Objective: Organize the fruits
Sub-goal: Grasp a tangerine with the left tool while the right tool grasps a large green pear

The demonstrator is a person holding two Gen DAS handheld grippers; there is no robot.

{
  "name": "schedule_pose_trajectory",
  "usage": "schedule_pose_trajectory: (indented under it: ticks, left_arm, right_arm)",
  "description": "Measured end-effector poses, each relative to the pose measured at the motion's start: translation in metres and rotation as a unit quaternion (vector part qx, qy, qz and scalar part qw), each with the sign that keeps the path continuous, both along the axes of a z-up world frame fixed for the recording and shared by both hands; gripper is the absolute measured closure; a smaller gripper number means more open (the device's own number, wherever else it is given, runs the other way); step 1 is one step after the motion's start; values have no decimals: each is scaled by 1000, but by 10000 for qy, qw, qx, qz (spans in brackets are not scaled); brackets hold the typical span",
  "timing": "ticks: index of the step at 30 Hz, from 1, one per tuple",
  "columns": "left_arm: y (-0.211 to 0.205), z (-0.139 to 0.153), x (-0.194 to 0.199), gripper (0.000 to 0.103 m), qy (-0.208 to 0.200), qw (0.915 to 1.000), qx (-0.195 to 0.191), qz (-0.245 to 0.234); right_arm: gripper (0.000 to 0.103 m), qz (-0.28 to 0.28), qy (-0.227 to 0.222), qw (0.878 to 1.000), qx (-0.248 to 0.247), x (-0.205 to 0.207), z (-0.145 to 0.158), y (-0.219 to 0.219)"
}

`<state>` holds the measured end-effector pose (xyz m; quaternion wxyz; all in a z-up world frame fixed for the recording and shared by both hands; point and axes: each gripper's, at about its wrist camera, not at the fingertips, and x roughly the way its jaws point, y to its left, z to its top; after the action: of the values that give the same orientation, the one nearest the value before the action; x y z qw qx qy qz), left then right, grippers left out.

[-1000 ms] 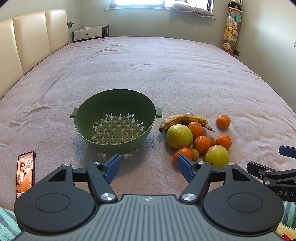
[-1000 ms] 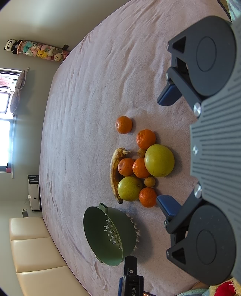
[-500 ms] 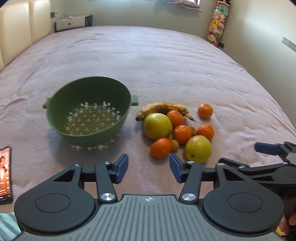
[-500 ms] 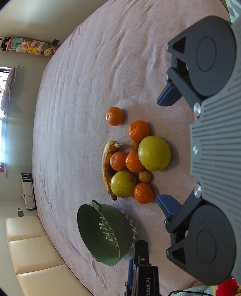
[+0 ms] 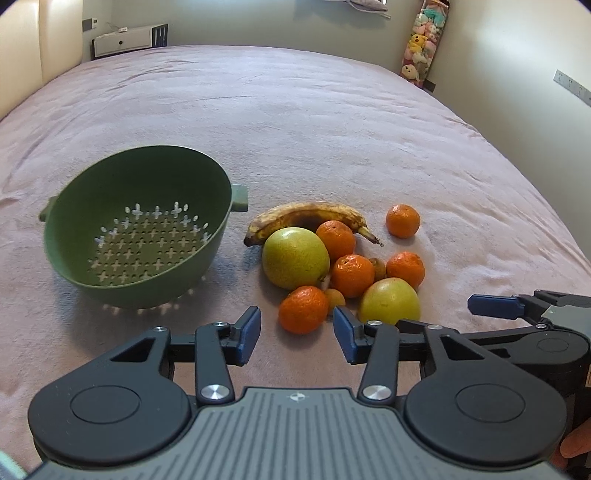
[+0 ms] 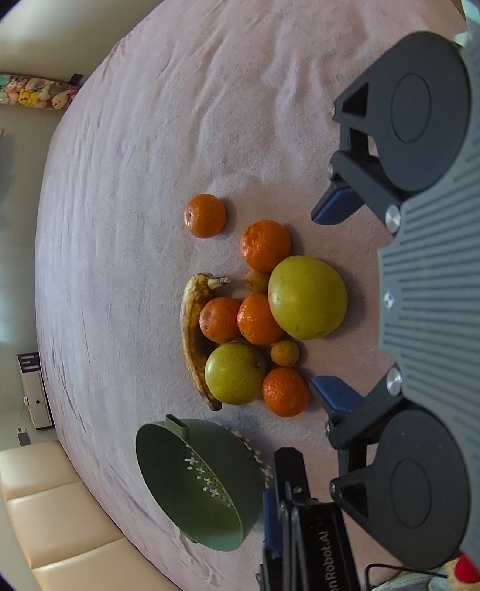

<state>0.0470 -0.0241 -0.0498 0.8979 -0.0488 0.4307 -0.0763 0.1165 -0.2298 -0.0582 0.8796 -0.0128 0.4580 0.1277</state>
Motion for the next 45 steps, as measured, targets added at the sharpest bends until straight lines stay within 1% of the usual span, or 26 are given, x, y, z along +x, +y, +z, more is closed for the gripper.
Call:
schedule_pose_trajectory:
  ticks: [4, 9, 15, 19, 25, 29, 31, 34, 36, 38, 41, 45]
  left_arm:
    - [4, -12, 10, 50, 168, 9997, -172, 99]
    - [6, -26, 21, 50, 372, 9982, -417, 203]
    - [9, -34, 30, 50, 452, 9971, -555, 272]
    - [10, -41, 38, 50, 568, 9953, -720, 296]
    - [8, -54, 48, 50, 804, 9929, -790, 379]
    - [10, -61, 55, 50, 943, 9891, -1033, 469]
    - [11, -62, 58, 50, 982, 9880, -1079, 507]
    - [10, -65, 61, 50, 1027, 9872, -1112, 505]
    - [10, -67, 63, 50, 1066, 9861, -1165, 520]
    - [11, -68, 64, 49, 1100, 9851, -1213, 530]
    - [11, -71, 66, 49, 1147, 9836, -1277, 558]
    - [8, -73, 66, 50, 1173, 9834, -1265, 566]
  right_arm:
    - [19, -220, 134, 9996, 153, 11, -6, -3]
    - [23, -532, 453, 9962, 514, 25, -17, -12]
    - [27, -694, 652, 9926, 748, 35, -28, -14]
    - [28, -782, 748, 9903, 876, 40, -33, -17]
    - [29, -948, 909, 9844, 1173, 48, -40, -22]
    - [29, -1079, 1092, 9788, 1358, 52, -48, -26]
    - [29, -1162, 1173, 9759, 1428, 55, -52, -28]
    - [30, -1210, 1205, 9737, 1505, 57, -55, -30]
    - [33, -1203, 1185, 9735, 1541, 58, -55, -30]
    - [39, -1191, 1192, 9724, 1613, 59, -57, -30]
    - [39, -1205, 1189, 9719, 1638, 59, -57, -30]
    - [39, -1199, 1186, 9718, 1646, 59, -58, -30]
